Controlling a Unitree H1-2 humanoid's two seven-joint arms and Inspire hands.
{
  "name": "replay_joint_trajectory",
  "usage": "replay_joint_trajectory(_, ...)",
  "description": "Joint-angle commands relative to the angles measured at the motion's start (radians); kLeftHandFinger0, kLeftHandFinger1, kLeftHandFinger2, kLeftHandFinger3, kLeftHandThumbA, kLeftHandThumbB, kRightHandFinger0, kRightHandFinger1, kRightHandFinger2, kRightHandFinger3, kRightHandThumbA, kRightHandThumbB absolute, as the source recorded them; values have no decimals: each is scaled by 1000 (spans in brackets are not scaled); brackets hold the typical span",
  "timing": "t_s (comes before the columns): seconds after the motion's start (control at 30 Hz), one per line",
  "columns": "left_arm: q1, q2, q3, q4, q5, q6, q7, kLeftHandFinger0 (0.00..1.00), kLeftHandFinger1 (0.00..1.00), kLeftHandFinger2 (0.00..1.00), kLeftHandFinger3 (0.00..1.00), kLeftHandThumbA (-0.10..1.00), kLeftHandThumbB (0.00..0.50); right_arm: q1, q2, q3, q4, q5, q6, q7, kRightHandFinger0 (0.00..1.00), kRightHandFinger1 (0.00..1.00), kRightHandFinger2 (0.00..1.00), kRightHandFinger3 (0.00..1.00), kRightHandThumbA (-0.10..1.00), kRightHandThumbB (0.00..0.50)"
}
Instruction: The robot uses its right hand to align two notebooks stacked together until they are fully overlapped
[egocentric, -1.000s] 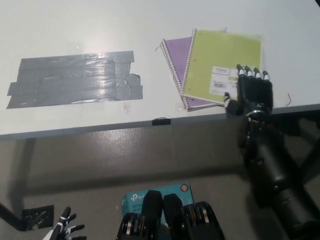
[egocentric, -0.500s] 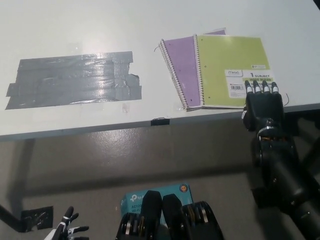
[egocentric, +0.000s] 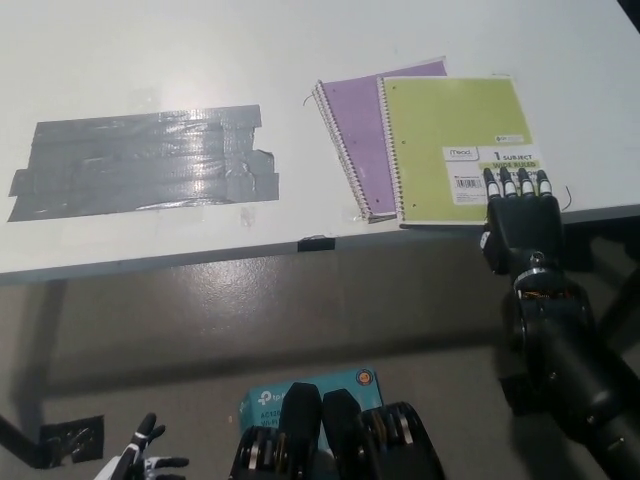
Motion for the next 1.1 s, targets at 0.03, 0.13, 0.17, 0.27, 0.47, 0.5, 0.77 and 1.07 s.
replay_joint_trajectory(0.03, -10, 22, -5, -14, 11, -28, -16, 641, 629, 627, 1000, 1000, 500, -2, -3, 41, 34, 68, -89, 52, 1000, 1000, 1000, 1000, 1000, 387)
replay_joint_trajectory(0.13, -13, 24, -7, -12, 15, -31, -16, 615, 611, 607, 1000, 1000, 500, -36, -15, 67, 52, 58, -113, 41, 1000, 1000, 1000, 1000, 1000, 384)
replay_joint_trajectory(0.17, -14, 25, -6, -13, 14, -31, -17, 615, 612, 605, 1000, 1000, 500, -42, -17, 72, 54, 57, -115, 37, 1000, 1000, 1000, 1000, 1000, 386)
replay_joint_trajectory(0.27, -12, 25, -6, -16, 19, -40, -13, 598, 584, 541, 1000, 1000, 500, -84, -26, 87, 63, 64, -128, 52, 1000, 1000, 1000, 1000, 1000, 371)
replay_joint_trajectory(0.47, -13, 20, -6, -20, 20, -38, -12, 576, 541, 481, 1000, 1000, 500, -115, -53, 125, 78, 70, -182, 34, 1000, 1000, 1000, 1000, 1000, 369)
replay_joint_trajectory(0.5, -14, 20, -7, -23, 23, -31, -11, 566, 540, 489, 1000, 1000, 500, -121, -60, 129, 79, 78, -203, 32, 1000, 1000, 1000, 1000, 1000, 374)
replay_joint_trajectory(0.77, -22, 15, -8, -16, 29, -33, -11, 591, 538, 473, 1000, 1000, 500, -142, -72, 156, 77, 77, -213, 65, 1000, 1000, 1000, 1000, 1000, 397)
replay_joint_trajectory(1.07, -25, 15, -6, -37, 30, -23, -16, 499, 489, 460, 1000, 1000, 500, -151, -115, 198, 86, 69, -274, 31, 1000, 1000, 1000, 1000, 1000, 377)
